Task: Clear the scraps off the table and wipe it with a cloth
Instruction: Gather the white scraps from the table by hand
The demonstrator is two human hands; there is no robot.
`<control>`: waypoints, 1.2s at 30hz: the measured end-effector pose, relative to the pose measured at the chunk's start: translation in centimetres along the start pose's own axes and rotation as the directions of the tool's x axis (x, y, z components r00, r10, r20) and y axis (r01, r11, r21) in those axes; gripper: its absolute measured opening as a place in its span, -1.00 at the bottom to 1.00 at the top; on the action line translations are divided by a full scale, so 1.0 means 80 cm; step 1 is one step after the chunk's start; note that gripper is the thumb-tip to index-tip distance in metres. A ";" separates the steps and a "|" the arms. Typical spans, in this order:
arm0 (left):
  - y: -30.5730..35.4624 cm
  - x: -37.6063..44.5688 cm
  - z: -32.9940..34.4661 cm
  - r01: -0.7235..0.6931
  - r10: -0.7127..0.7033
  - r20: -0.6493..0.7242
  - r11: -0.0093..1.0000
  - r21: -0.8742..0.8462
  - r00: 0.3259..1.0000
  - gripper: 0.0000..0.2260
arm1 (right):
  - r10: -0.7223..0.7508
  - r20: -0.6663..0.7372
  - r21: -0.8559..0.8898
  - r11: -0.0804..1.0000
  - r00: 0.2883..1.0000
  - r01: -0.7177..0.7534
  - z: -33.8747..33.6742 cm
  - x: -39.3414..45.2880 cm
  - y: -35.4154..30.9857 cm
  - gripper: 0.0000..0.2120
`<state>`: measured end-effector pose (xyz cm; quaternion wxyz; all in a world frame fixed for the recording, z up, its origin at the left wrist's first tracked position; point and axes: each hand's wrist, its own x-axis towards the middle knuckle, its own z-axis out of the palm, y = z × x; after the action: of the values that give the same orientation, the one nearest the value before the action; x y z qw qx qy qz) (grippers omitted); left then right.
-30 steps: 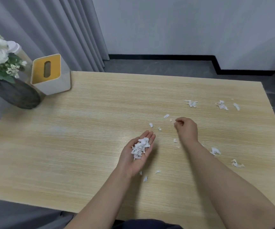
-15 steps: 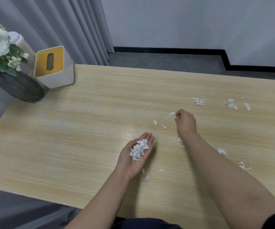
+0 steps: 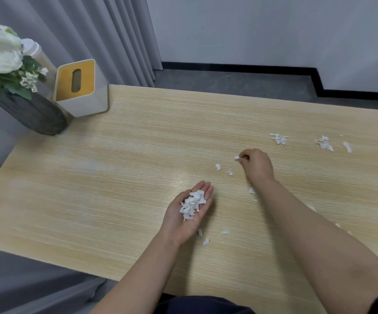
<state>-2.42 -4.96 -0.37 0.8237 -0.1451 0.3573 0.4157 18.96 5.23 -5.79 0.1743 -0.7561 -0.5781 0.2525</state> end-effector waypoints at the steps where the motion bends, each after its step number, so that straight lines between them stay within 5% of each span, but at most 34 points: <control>1: 0.000 0.000 -0.001 0.005 -0.005 0.002 1.000 0.000 1.000 -0.66 | -0.014 -0.014 0.056 0.998 1.000 0.014 -0.004 -0.008 -0.009 -0.88; 9: -0.010 -0.001 0.008 0.011 -0.011 -0.008 1.000 -0.024 1.000 -0.66 | -0.221 0.048 0.313 0.929 0.974 0.196 -0.027 -0.134 -0.081 -0.93; 15: -0.024 -0.006 0.010 0.043 -0.037 0.045 0.988 -0.146 0.998 -0.74 | -0.376 0.169 0.217 0.916 0.911 0.338 -0.030 -0.175 -0.085 -0.91; 20: -0.029 -0.003 0.012 0.042 -0.043 -0.018 0.999 -0.025 0.999 -0.71 | -0.442 0.216 0.154 0.896 0.871 0.417 -0.033 -0.184 -0.069 -0.88; 29: -0.030 -0.002 0.012 0.056 -0.056 0.034 0.998 0.011 0.998 -0.68 | -0.306 0.049 0.396 0.880 0.951 0.263 -0.046 -0.174 -0.047 -0.90; 36: -0.018 0.000 0.001 0.046 -0.046 0.012 0.998 0.036 0.999 -0.66 | -0.062 0.017 0.184 0.981 0.998 0.057 -0.021 -0.103 -0.021 -0.86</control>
<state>-1.23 -5.79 -0.39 0.8378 -0.1358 0.3558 0.3912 16.90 -2.19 -2.02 0.2443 -0.7163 -0.5766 0.3080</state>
